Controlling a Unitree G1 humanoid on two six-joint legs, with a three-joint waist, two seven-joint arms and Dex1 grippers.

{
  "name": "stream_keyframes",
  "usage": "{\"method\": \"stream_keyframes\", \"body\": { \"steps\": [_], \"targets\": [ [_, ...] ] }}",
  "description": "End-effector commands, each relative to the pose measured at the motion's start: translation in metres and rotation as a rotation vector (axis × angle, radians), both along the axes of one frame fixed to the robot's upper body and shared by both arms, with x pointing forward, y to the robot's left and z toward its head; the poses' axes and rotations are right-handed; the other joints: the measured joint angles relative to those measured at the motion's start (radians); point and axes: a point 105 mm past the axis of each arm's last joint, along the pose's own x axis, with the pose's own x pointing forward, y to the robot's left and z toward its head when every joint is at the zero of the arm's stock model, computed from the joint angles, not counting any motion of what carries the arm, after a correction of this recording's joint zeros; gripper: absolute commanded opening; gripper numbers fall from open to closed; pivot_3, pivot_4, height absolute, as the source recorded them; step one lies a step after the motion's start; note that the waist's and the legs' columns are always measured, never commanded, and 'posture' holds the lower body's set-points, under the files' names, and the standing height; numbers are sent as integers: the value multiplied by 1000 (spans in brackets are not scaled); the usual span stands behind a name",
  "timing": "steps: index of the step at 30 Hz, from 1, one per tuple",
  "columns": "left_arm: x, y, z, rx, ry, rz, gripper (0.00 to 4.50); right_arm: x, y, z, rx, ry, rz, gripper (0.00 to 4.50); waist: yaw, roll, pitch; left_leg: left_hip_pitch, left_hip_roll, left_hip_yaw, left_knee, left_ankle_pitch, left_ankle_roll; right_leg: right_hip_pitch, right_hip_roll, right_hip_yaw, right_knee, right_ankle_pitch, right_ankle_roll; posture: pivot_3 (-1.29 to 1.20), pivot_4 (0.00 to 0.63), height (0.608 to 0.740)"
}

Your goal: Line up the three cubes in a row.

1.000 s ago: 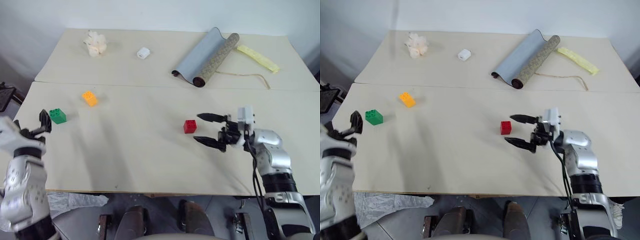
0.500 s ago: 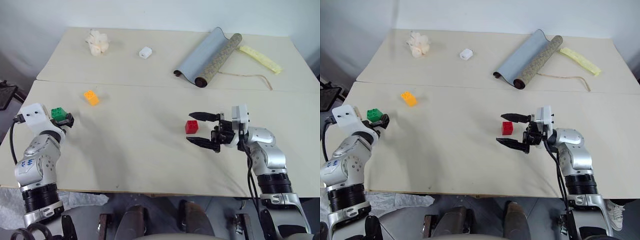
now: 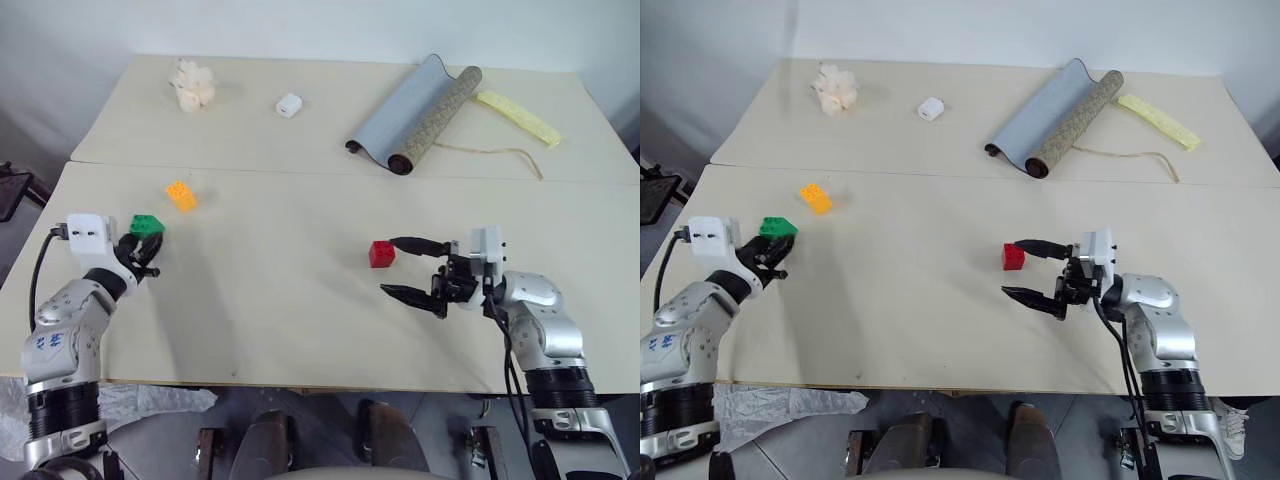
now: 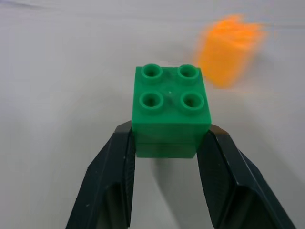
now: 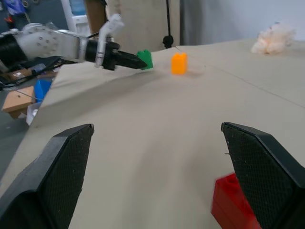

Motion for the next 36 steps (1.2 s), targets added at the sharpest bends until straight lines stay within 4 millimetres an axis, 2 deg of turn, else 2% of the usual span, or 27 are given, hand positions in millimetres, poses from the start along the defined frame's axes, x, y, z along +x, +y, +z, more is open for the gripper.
{"method": "stream_keyframes", "body": {
  "steps": [1, 2, 4, 10, 16, 21, 25, 32, 36],
  "targets": [
    [-39, -51, 26, 65, -74, -572, 1488, -9, -36, 9, -38, -51, -113, 4500, 4, 0, 0, 0, 0, 3, -1, 0, 0, 0, 0, -1, 0, 0, 0, 0, 150, 740],
    [-42, -60, 25, 66, -50, -665, 1488, -11, -44, 8, -49, -46, -145, 4500, 15, 1, 1, 0, 0, 3, -1, 0, 0, 0, 0, -1, -1, 0, -1, 0, 150, 740],
    [-31, -76, 24, 112, -61, -771, 1488, -13, -53, 6, -66, -38, -181, 4500, 31, 3, 1, 0, 0, 2, 1, 0, 0, 2, 0, -4, -2, 0, 0, 0, 150, 740],
    [18, -139, 17, 281, -119, -1065, 1488, -24, -57, 4, -84, -43, -221, 4500, 30, 3, 1, 2, -2, 5, 1, 2, 2, 2, -1, -2, 1, 1, 2, 0, 150, 740],
    [50, -169, 4, 385, -96, -1189, 1488, -32, -62, 7, -95, -55, -264, 4500, 16, 2, 1, 0, -2, 9, 0, 1, 5, 0, -1, -3, -1, 1, 2, 0, 150, 740],
    [58, -184, 1, 417, -90, -1220, 1488, -38, -65, 11, -100, -56, -298, 4500, 17, 0, 2, -1, -2, 9, 1, 0, 6, 0, -1, -3, -2, 2, 3, 0, 150, 740],
    [63, -197, 2, 428, -96, -1210, 1488, -48, -70, 5, -97, -33, -337, 4500, 27, -1, 3, -1, -2, 9, 1, 0, 6, 0, -1, -3, -2, 2, 4, 0, 150, 740],
    [65, -202, -1, 430, -78, -1203, 1488, -54, -70, -5, -85, 5, -359, 4500, 31, -1, 3, -1, -3, 9, 2, -1, 8, 1, -2, -3, -2, 2, 4, 0, 150, 740],
    [67, -202, -1, 441, -70, -1193, 2776, -55, -67, -12, -87, 26, -349, 4500, 30, -1, 3, -1, -3, 9, 2, -1, 8, 1, -2, -3, -2, 3, 5, 0, 150, 740]
  ]
}}
